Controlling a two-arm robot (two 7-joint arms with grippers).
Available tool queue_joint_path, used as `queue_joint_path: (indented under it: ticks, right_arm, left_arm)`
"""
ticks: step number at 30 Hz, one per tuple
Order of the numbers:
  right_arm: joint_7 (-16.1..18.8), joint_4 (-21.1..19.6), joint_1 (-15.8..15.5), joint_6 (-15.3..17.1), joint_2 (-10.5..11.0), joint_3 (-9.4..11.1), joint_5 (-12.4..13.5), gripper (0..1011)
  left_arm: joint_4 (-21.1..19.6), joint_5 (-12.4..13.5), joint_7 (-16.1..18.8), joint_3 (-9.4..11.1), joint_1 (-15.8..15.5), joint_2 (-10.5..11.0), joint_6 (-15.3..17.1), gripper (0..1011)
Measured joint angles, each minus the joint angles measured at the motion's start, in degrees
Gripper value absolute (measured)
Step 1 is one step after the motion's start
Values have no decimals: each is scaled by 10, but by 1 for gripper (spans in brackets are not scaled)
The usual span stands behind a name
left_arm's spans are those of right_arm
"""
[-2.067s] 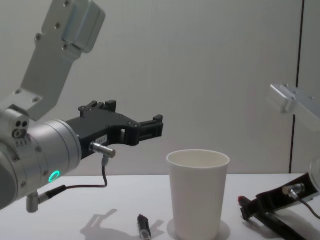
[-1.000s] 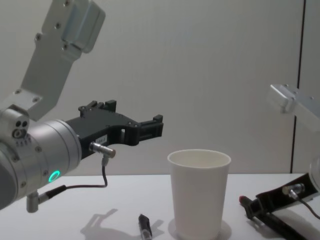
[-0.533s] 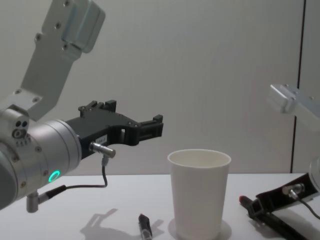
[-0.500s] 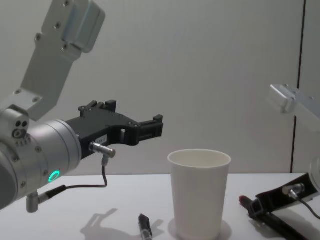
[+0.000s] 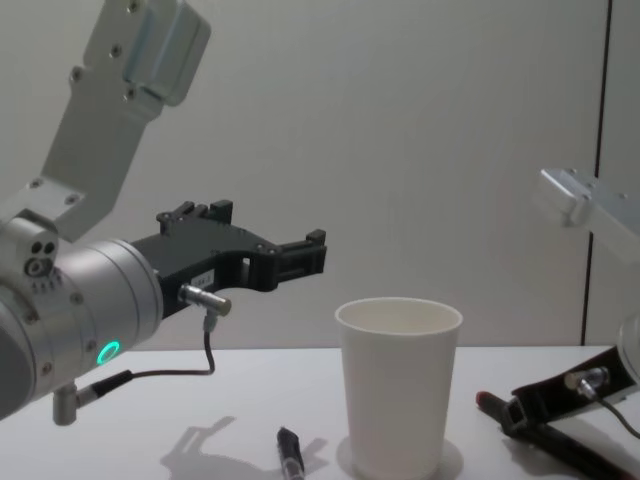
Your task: Place the pen into the pen holder.
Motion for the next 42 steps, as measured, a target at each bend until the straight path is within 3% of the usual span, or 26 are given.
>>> queue_joint_path:
  ticks: [29, 42]
  right_arm:
    - [0, 0, 0, -1, 0, 0, 0, 187]
    - [-30, -7, -7, -43, 1, 4, -6, 187]
  left_arm:
    - [0, 0, 0, 0, 0, 0, 0, 1001]
    - [0, 0, 0, 0, 0, 0, 0, 1001]
